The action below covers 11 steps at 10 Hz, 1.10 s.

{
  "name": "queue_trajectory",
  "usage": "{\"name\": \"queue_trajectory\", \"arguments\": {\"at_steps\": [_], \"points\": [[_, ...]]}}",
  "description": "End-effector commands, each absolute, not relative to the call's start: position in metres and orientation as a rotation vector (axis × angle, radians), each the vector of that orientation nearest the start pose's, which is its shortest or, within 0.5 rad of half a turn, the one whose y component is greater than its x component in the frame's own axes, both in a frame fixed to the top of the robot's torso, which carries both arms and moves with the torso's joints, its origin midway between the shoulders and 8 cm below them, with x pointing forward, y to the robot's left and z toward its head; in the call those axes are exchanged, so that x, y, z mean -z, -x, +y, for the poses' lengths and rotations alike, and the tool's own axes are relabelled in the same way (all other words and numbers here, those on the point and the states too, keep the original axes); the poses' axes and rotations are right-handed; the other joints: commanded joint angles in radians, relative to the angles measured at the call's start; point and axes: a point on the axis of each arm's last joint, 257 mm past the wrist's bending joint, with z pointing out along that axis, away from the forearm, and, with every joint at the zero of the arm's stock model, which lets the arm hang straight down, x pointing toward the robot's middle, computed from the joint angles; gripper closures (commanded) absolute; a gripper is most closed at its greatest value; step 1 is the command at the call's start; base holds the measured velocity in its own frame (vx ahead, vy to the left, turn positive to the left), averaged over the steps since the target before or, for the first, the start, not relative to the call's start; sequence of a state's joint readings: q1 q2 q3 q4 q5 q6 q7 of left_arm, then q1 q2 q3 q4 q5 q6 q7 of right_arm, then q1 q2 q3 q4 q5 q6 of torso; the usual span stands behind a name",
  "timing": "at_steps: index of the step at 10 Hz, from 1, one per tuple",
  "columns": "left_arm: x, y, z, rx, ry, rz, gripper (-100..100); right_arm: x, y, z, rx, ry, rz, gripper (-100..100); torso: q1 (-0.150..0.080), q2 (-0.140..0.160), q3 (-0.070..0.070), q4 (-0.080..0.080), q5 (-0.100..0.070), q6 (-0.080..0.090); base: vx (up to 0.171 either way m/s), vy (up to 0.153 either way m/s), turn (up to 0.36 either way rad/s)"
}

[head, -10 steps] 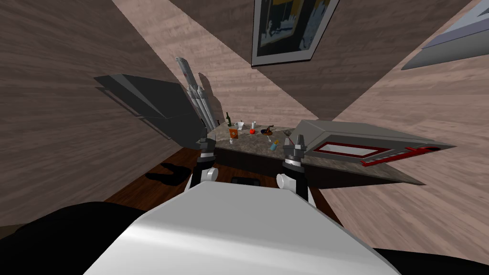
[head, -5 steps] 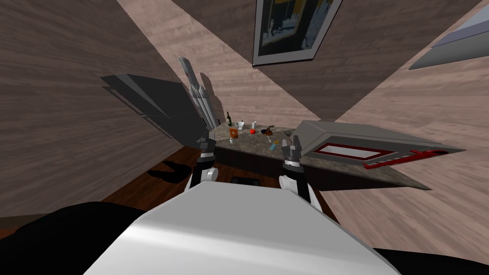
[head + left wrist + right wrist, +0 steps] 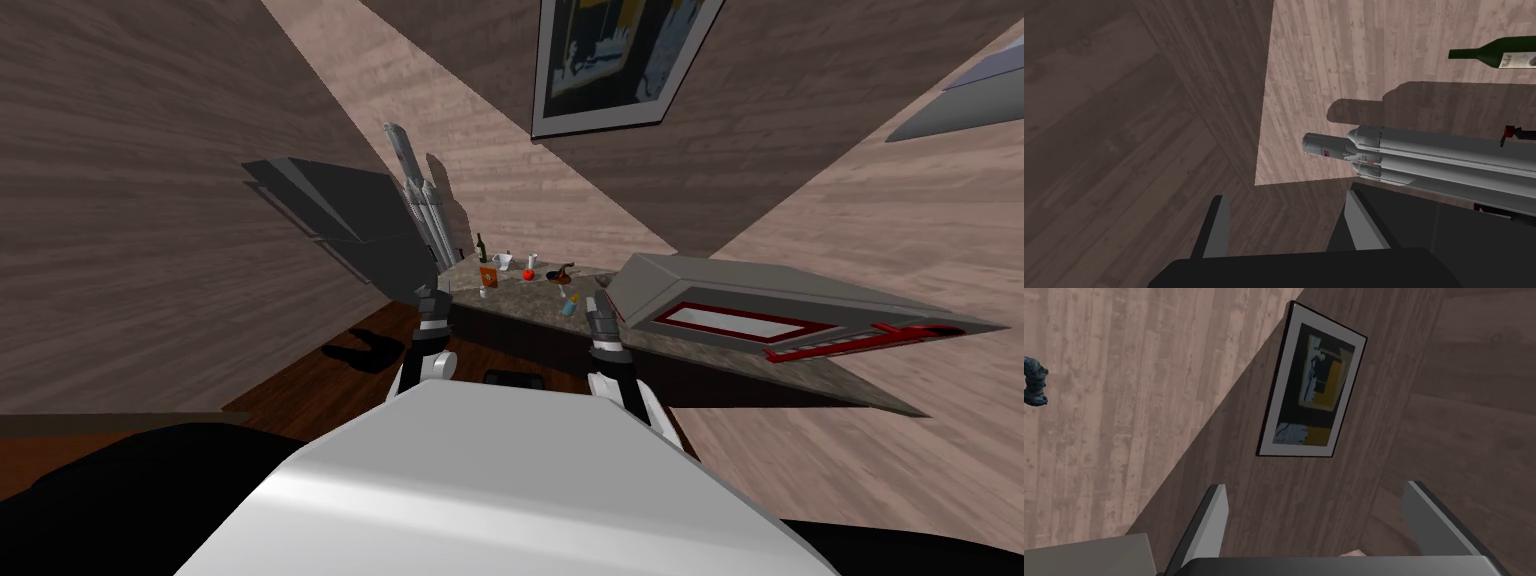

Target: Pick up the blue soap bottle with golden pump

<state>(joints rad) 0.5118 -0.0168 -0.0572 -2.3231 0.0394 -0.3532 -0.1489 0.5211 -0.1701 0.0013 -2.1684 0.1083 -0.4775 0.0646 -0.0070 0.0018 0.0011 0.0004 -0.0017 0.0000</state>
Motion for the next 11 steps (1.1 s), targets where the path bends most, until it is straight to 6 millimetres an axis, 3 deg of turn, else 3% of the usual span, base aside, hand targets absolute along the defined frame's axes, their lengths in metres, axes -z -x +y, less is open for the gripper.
{"name": "queue_trajectory", "arguments": {"at_steps": [1,7,11], "points": [[-0.011,-0.360,0.269,1.221,0.730,0.702,0,0.055,-0.369,-0.261,-1.057,-0.486,0.993,-100,0.000,0.000,0.000,0.000,0.000,0.000,-0.024,-0.112,0.105],[-0.011,-0.360,0.269,1.221,0.730,0.702,0,0.112,-0.373,-0.256,-0.802,-0.266,1.200,-100,-0.001,0.000,0.000,0.000,0.000,0.000,-0.041,-0.109,0.116],[-0.011,-0.360,0.269,1.221,0.731,0.702,0,0.155,-0.371,-0.265,-0.650,-0.133,1.334,-100,0.001,-0.001,-0.001,0.000,0.000,0.000,-0.023,-0.073,0.106]]}}
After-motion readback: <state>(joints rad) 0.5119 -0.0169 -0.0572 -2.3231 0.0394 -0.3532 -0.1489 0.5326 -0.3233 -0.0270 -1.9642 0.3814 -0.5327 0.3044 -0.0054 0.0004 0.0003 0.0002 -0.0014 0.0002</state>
